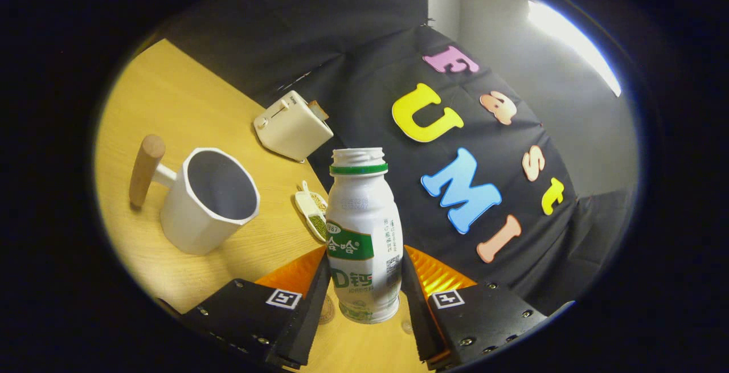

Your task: Take the bottle from table, then pour the juice into the cup, finally place the bottle on the coaster

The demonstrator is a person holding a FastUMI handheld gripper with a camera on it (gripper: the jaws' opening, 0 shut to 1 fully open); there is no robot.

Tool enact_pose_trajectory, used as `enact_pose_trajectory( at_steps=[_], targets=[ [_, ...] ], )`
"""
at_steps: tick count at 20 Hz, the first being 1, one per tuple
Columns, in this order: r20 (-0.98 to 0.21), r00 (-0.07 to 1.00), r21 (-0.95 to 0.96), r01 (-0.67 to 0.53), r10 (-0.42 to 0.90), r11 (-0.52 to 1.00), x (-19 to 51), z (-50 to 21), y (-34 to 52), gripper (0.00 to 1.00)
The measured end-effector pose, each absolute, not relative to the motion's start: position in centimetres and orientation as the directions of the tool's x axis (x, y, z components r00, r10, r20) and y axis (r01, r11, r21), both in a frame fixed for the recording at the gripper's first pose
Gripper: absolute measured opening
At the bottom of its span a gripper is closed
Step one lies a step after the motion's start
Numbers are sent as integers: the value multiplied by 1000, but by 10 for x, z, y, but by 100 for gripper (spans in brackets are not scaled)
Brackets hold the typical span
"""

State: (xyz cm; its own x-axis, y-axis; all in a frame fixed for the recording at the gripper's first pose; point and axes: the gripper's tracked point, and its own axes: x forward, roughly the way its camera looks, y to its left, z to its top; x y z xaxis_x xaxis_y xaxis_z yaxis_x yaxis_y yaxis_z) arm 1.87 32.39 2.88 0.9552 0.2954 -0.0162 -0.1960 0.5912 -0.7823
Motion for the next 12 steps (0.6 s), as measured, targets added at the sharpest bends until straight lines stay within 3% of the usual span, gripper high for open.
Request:
enact_pose_trajectory(
  at_steps=[6, 12],
  targets=[
    [-74, 947, -462, -310, 312, 831, 37, 11, 307, 68],
    [-98, 944, -285, -330, 315, 900, 56, -8, 305, 68]
  ],
)
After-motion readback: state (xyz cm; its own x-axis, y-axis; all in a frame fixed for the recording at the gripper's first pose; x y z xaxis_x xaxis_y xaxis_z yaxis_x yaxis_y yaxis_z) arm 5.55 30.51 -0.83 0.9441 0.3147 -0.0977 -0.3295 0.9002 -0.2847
